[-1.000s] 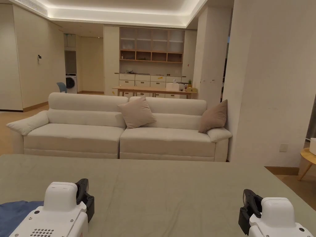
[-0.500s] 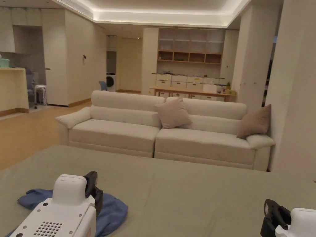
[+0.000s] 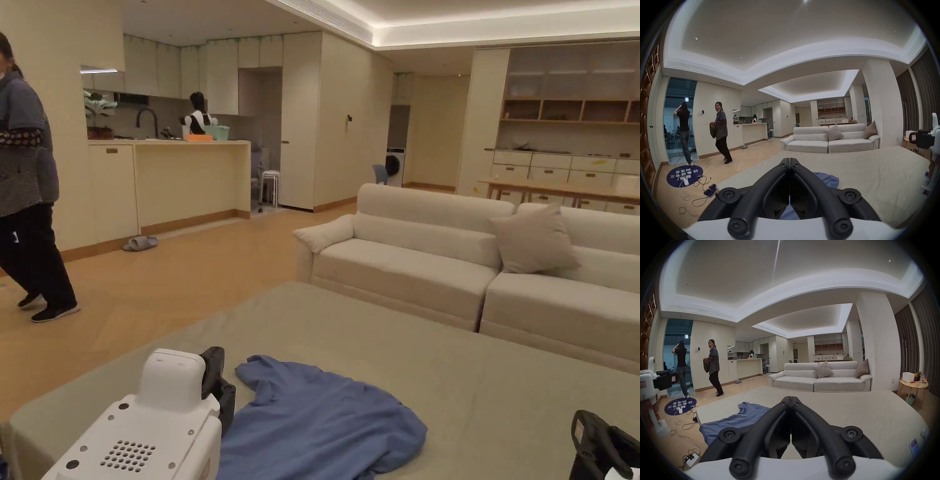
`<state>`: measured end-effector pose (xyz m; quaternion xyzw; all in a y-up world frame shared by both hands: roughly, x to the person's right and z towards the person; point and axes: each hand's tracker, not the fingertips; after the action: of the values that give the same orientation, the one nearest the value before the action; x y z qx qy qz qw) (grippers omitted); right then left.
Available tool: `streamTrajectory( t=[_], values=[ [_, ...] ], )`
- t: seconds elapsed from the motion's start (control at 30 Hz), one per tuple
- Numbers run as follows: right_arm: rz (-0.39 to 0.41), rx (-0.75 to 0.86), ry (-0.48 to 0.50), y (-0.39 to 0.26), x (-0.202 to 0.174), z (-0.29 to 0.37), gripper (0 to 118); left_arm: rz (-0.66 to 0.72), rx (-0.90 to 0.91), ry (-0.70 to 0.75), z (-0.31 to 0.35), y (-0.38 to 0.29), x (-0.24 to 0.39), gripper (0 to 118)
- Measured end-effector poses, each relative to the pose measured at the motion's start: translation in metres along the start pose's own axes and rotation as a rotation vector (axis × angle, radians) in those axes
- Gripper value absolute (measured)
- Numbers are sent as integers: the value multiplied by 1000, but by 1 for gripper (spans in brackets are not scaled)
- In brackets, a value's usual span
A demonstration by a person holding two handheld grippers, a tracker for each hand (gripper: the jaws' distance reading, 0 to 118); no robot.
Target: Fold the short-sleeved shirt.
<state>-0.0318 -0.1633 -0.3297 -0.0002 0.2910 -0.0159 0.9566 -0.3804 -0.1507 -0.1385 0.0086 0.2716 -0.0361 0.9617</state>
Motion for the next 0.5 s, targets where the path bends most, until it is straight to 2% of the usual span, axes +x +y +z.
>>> streamTrajectory(
  t=[0.2, 0.5],
  values=[
    [0, -21, 6, -1, 12, -6, 0, -6, -38, -22, -22, -12, 14, 0],
    [11, -50, -23, -6, 41, -34, 0, -6, -209, -99, -123, -45, 56, 0]
  ],
)
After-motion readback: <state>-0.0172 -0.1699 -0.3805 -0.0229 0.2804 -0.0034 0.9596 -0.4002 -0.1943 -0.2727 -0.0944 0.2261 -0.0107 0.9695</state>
